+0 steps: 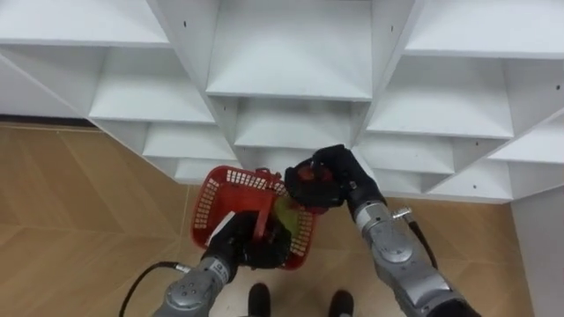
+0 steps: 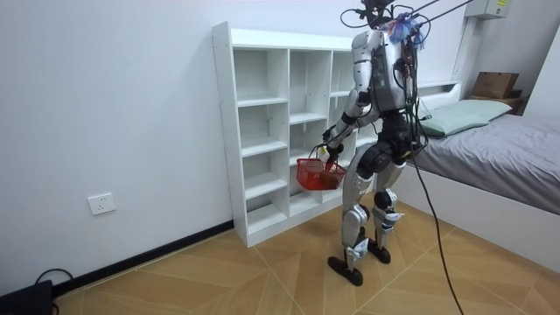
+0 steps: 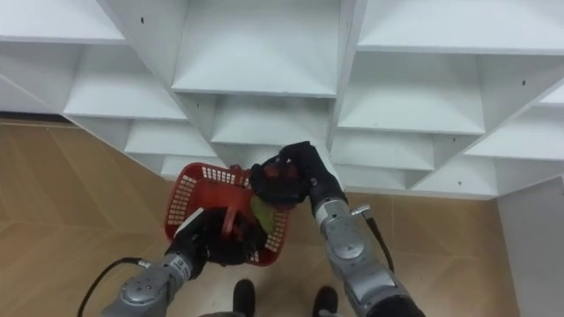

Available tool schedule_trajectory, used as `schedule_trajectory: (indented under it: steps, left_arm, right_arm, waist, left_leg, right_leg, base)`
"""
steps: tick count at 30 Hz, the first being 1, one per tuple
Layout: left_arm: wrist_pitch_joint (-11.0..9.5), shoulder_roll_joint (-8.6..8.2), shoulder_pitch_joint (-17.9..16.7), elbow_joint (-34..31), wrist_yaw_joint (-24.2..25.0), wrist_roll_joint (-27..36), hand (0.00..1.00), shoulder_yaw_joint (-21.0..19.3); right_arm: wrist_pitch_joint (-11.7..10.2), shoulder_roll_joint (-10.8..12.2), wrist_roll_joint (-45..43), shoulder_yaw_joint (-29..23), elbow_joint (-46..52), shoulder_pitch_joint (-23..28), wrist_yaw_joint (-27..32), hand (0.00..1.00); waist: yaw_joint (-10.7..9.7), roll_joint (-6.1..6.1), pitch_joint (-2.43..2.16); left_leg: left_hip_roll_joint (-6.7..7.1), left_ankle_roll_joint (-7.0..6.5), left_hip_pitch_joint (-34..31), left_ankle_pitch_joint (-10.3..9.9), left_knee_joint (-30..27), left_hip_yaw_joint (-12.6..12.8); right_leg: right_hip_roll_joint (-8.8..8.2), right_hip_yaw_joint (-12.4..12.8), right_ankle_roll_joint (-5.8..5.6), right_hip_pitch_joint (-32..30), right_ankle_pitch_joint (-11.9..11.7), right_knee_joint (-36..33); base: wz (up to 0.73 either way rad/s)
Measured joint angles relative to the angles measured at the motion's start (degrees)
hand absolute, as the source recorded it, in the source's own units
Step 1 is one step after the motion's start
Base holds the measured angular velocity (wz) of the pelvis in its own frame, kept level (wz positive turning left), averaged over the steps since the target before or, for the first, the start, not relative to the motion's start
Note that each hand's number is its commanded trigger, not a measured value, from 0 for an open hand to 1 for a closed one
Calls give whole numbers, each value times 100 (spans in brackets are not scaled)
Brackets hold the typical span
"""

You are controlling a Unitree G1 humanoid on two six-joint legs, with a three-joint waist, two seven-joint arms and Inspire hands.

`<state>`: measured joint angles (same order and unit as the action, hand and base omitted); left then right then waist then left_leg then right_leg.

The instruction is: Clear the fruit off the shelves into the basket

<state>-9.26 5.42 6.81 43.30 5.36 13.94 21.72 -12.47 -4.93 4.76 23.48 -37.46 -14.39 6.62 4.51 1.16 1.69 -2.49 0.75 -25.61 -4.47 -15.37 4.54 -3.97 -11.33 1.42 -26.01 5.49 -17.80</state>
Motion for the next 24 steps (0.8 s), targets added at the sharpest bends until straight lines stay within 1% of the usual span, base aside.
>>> schedule_trajectory:
  steps: [2,4,6,7,10,15,24]
  left_arm:
    - [-20,-4,-18,-106,20,90,100,34]
    - [-50,-71,-11,-180,49,227,100,111]
    - [-71,-104,-10,-179,68,230,100,112]
    - [-71,-152,-10,-180,109,232,100,112]
    - [-73,-221,-10,-179,188,266,100,131]
    - [-72,-222,-14,-170,289,455,100,227]
    - [-72,-216,-11,-170,292,458,100,270]
  right_arm:
    - [-16,3,7,2,0,7,-16,100]
    - [-17,23,-47,10,-3,12,-33,100]
    - [-33,51,-53,9,-4,14,-39,100]
    - [-77,54,-53,9,-4,47,-38,100]
    - [-87,55,-51,5,-16,160,-38,100]
    - [-122,59,-41,0,-49,256,-45,100]
    - [-123,56,-42,-1,-67,266,-34,100]
  waist:
    - [-17,16,10]
    - [-66,17,10]
    - [-113,16,10]
    - [-125,16,10]
    - [-135,14,11]
    - [-168,14,12]
    - [-166,21,16]
  left_leg:
    - [2,-1,-13,-1,9,4]
    - [1,0,-21,-1,25,7]
    - [2,0,-21,-1,35,8]
    - [2,0,-21,-1,41,9]
    - [2,0,-13,-1,51,24]
    - [-5,0,-12,-1,50,35]
    - [-7,1,-22,-1,50,35]
  right_leg:
    - [-1,4,-2,-17,1,4]
    - [-2,3,-1,-30,10,5]
    - [-2,5,-2,-31,13,10]
    - [-2,3,-2,-32,14,14]
    - [-1,11,-2,-35,14,20]
    - [1,10,-1,-40,13,14]
    - [5,7,-1,-40,13,25]
  base:
    - [0]
    - [0]
    - [0]
    - [0]
    - [-1]
    - [-1]
    - [0]
